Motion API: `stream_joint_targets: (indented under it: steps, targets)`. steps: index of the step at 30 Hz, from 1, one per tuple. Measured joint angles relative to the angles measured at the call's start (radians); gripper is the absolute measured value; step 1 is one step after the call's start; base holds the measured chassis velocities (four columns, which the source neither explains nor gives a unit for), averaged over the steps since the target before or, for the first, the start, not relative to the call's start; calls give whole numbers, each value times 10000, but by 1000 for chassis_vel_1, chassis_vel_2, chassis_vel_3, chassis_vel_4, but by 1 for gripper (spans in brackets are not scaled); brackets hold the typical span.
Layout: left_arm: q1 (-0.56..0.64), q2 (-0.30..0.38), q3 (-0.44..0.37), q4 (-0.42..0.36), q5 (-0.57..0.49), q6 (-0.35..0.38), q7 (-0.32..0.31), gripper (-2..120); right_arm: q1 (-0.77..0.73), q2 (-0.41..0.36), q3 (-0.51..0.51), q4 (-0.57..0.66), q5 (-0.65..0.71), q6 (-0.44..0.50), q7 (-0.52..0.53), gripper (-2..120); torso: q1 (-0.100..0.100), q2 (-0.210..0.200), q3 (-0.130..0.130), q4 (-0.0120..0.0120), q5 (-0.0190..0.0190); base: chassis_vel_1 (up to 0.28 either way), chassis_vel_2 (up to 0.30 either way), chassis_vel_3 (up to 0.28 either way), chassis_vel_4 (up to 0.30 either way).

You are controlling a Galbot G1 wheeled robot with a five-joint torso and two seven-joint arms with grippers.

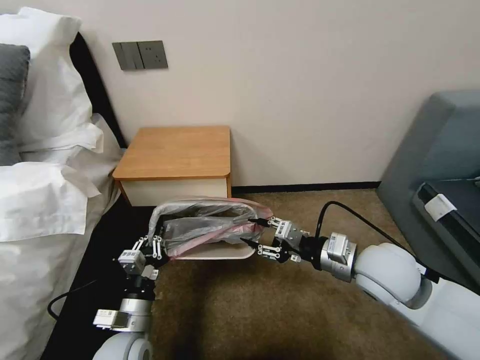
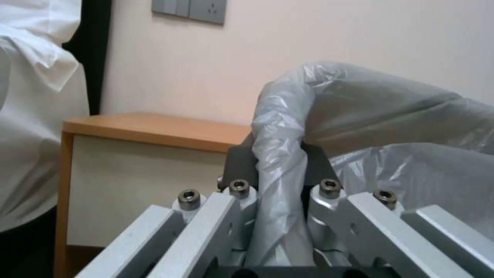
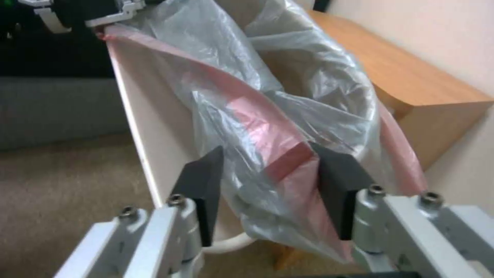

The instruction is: Pick up the garbage bag from the table and place it over the trash can.

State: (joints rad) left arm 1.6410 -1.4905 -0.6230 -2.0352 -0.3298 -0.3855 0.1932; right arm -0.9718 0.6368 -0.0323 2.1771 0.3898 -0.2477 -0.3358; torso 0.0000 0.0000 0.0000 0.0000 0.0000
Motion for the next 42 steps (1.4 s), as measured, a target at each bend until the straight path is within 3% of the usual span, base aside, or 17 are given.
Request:
stream_joint_targets:
  steps: [7, 9, 10, 24, 42]
  targets:
    - [-38, -25, 18, 54, -101, 39, 2, 8, -139, 70, -27, -117, -195, 54, 72, 11, 0, 0, 0, 0, 0, 0, 0, 0, 0]
    - [-41, -26, 18, 60, -116, 43, 2, 8, -151, 87, -29, -128, -209, 59, 88, 10, 0, 0, 0, 0, 0, 0, 0, 0, 0]
    - [-47, -26, 12, 70, -162, 58, 2, 8, -180, 125, -29, -131, -228, 67, 144, 2, -1, 0, 0, 0, 1, 0, 0, 0, 0]
    - [-131, -58, 57, 144, -538, 399, -445, 8, -958, 263, 260, 103, -528, 295, 168, 0, -1, 0, 0, 0, 0, 0, 0, 0, 0]
    - [-136, -89, 203, 68, -994, 1002, -751, 8, -2623, 468, 958, 60, -1359, 1153, -590, 0, 0, -1, 0, 0, 0, 0, 0, 0, 0]
